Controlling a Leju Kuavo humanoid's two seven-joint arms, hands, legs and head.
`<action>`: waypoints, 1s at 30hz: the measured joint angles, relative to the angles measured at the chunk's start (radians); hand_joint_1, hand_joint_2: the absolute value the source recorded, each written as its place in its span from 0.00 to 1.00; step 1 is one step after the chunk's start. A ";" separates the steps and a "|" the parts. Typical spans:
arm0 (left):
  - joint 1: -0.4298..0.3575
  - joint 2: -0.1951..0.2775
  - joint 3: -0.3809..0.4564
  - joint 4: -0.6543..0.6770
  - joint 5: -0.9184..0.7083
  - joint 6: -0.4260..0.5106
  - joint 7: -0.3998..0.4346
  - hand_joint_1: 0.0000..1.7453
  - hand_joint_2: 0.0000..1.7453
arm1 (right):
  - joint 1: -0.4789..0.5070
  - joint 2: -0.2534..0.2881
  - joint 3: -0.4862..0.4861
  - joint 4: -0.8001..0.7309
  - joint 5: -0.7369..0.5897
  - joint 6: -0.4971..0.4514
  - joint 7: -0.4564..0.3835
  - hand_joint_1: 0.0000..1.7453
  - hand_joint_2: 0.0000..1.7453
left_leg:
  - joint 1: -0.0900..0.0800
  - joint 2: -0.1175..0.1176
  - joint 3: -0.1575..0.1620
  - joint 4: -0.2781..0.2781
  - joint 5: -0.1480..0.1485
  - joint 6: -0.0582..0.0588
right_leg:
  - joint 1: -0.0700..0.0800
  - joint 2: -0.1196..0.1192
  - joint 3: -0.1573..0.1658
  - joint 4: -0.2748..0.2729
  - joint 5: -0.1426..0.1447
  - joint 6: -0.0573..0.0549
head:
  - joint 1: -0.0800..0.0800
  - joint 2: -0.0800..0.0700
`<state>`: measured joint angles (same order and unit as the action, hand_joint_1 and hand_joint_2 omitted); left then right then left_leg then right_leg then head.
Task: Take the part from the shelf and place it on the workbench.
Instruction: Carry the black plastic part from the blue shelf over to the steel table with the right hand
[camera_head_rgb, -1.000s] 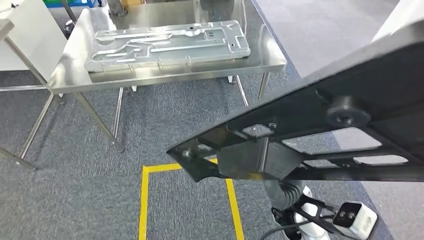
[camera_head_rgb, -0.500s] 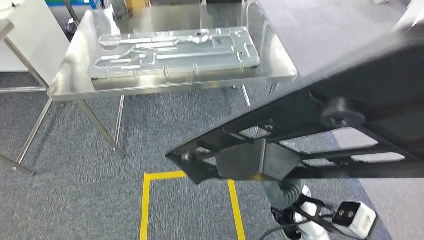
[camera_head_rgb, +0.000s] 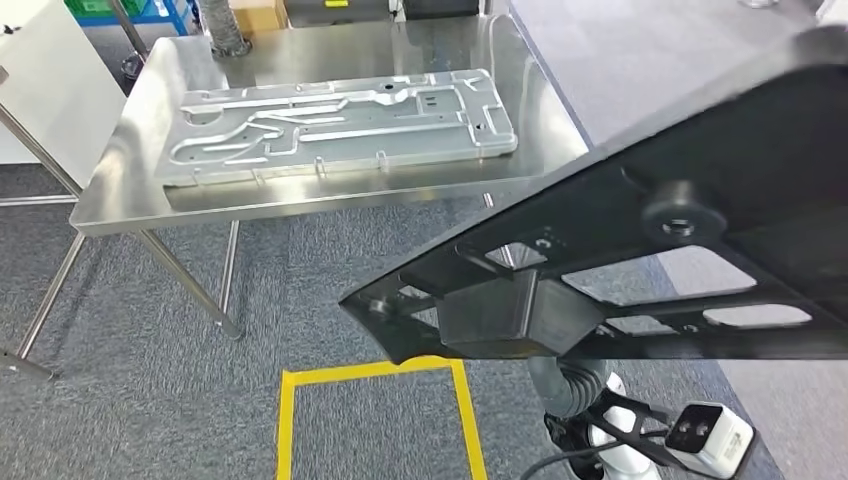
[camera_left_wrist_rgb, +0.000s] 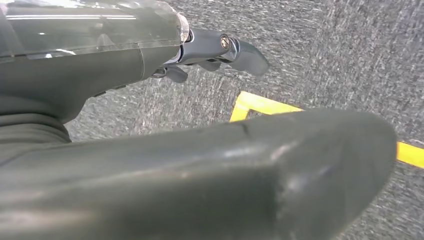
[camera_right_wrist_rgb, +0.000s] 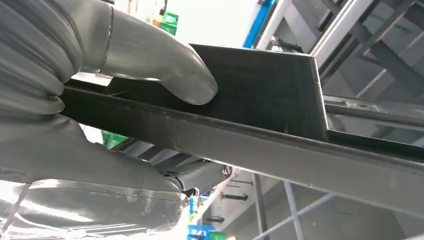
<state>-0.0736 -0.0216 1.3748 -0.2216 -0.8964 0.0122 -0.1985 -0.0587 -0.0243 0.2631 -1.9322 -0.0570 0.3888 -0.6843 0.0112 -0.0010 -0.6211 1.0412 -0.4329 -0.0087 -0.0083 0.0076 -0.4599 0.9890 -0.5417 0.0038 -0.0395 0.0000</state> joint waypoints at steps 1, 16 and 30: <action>0.000 0.000 0.000 0.000 -0.001 0.000 0.000 0.00 0.00 | 0.000 0.001 0.000 0.000 0.001 -0.001 0.000 1.00 1.00 | -0.003 0.001 0.001 -0.004 0.000 0.008 | 0.001 0.001 0.003 0.002 -0.004 0.007 | 0.000 0.000; -0.003 -0.006 0.000 0.000 -0.001 0.000 0.000 0.00 0.00 | 0.011 0.005 -0.005 -0.005 0.001 0.003 0.000 1.00 1.00 | -0.012 -0.011 0.139 -0.029 -0.101 0.030 | 0.018 -0.001 -0.185 0.039 0.127 -0.009 | 0.000 0.000; 0.000 -0.004 0.000 0.000 -0.004 -0.002 0.000 0.00 0.00 | 0.017 0.021 -0.008 -0.011 0.002 0.001 0.000 1.00 1.00 | 0.007 -0.001 0.011 0.005 -0.015 -0.013 | 0.002 0.005 -0.045 0.011 0.033 -0.004 | 0.000 0.000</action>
<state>-0.0741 -0.0258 1.3747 -0.2216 -0.9004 0.0107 -0.1982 -0.0413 -0.0033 0.2550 -1.9434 -0.0552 0.3901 -0.6844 0.0177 -0.0025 -0.6103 1.0459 -0.4480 -0.0221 -0.0066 0.0126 -0.5049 1.0001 -0.5084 0.0001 -0.0397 -0.0001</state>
